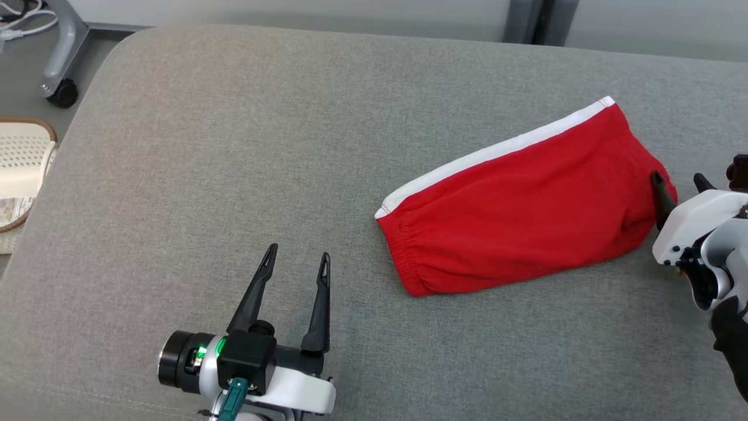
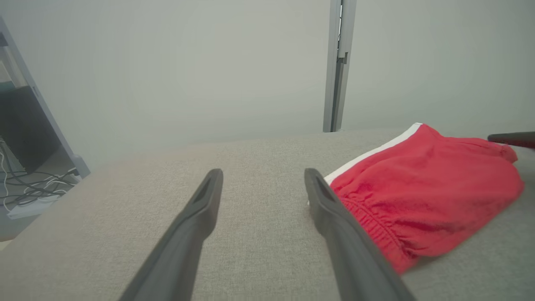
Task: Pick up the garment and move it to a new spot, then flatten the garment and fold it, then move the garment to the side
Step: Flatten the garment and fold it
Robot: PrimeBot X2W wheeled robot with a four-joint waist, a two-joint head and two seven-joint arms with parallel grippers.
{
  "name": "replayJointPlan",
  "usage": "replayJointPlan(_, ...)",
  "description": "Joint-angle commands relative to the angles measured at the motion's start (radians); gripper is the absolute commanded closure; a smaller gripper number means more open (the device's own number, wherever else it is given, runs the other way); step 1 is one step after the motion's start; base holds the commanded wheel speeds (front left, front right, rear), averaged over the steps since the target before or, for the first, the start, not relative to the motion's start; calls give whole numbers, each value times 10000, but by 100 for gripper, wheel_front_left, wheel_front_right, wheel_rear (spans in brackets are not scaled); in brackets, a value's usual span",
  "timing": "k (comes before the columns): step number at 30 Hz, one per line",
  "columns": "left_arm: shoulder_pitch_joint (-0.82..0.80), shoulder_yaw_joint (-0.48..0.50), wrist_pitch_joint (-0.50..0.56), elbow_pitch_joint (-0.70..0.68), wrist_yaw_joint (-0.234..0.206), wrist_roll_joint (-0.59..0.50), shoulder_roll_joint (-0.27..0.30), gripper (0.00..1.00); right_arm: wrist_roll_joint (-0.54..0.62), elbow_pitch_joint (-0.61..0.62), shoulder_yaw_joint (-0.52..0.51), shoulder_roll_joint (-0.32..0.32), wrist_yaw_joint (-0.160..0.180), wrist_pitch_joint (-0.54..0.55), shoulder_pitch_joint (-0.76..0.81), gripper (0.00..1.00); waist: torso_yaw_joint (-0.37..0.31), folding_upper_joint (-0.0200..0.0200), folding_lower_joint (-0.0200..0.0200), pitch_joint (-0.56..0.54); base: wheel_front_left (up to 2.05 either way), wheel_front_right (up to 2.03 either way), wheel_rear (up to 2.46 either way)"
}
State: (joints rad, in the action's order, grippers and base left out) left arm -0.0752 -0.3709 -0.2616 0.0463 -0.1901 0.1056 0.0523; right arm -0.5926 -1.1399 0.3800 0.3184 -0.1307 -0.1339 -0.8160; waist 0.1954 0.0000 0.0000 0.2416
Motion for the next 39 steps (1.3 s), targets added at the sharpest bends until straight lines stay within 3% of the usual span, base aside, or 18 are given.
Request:
replayJointPlan(1,-200,2,-25,24,32,-35,17,0,-84,-84,74,34,-2,116,-93,0,148,0,0,148,0,0,0)
replayJointPlan(6,-258,-69,-24,89,47,-43,8,0,-239,-651,383,-34,-2,746,-367,0,260,0,0,254,0,0,0)
replayJointPlan(7,-291,-79,-24,93,48,-51,5,0,-252,-715,438,-61,-2,814,-386,7,273,0,0,262,0,0,0)
replayJointPlan(10,-384,-116,-25,126,50,-67,3,0,-381,-868,535,-138,-2,855,-383,55,292,0,0,274,0,0,0)
replayJointPlan(12,-414,-123,-24,148,67,-84,4,0,-496,-867,609,-162,-1,799,-349,100,277,0,0,253,0,0,0)
replayJointPlan(18,-379,-43,-24,141,14,-151,2,0,-835,-578,787,-155,1,121,-104,100,2,0,0,101,0,0,0)
replayJointPlan(26,-170,127,-24,146,62,-165,3,0,-1580,122,1006,-468,-1,-967,749,100,-898,0,0,-333,0,0,0)
replayJointPlan(39,77,379,-25,130,154,-312,4,0,-2110,1264,551,-352,-1,-1332,2059,100,-2180,0,0,-853,0,0,0)
